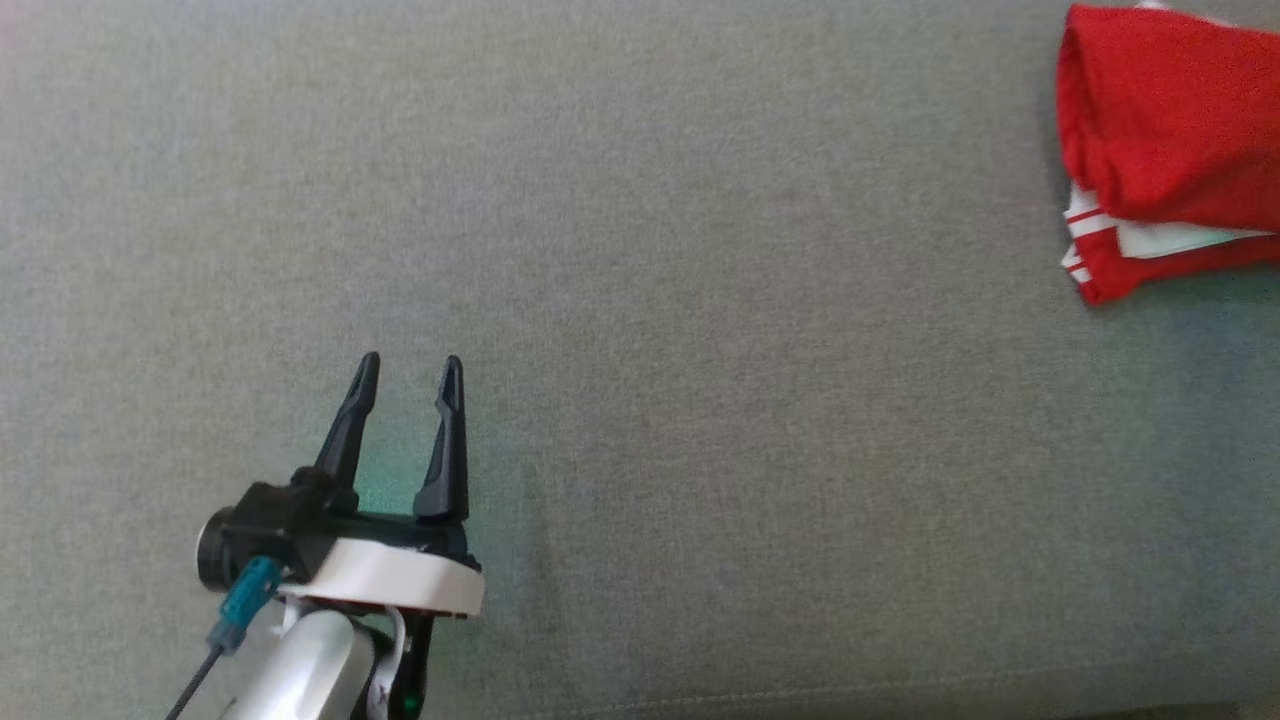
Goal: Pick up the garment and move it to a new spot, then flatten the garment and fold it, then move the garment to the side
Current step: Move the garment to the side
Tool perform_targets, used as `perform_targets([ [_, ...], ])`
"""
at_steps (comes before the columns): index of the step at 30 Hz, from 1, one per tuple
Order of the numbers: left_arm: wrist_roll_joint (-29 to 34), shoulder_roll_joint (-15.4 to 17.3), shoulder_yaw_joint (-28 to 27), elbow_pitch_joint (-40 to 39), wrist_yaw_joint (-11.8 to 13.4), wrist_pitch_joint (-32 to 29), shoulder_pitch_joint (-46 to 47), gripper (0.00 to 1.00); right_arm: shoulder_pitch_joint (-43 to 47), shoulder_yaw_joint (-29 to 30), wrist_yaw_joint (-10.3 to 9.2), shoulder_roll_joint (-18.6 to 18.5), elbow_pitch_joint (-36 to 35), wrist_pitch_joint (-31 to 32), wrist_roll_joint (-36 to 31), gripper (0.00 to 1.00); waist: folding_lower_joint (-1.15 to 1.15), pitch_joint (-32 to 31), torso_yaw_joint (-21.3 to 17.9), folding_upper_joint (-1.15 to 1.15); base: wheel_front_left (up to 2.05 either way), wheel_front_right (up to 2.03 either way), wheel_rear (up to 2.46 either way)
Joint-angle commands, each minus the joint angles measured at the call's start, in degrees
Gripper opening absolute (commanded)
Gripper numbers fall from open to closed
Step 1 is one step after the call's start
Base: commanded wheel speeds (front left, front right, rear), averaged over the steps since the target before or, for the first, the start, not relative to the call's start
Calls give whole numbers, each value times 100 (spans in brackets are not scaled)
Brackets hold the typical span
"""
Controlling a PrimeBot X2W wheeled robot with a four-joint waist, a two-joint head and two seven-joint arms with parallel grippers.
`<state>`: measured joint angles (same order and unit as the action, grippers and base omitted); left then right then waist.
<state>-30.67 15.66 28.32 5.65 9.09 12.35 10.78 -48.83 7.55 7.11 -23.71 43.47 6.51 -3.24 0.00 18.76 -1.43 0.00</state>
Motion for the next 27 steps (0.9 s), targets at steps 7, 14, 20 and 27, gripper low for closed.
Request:
perform_targets([
  [7, -114, 131, -382, -46, 82, 98, 108, 100, 13, -588, 37, 296, -496, -431, 536, 100, 0, -662, -75, 0, 0, 0, 0],
  [14, -305, 103, -669, 164, 131, 185, -76, 100, 705, -967, 37, 787, -974, -738, 937, 100, 0, -1263, -105, 0, 0, 0, 0],
  [20, -410, 51, -871, 350, 141, 234, -412, 100, 1652, -982, 37, 1353, -1522, -836, 1020, 100, 0, -1701, -89, 0, 0, 0, 0],
  [27, -369, -9, -936, 424, 141, 255, -800, 100, 3021, -829, 37, 1929, -2347, -955, 775, 100, 0, -1987, -4, 0, 0, 0, 0],
])
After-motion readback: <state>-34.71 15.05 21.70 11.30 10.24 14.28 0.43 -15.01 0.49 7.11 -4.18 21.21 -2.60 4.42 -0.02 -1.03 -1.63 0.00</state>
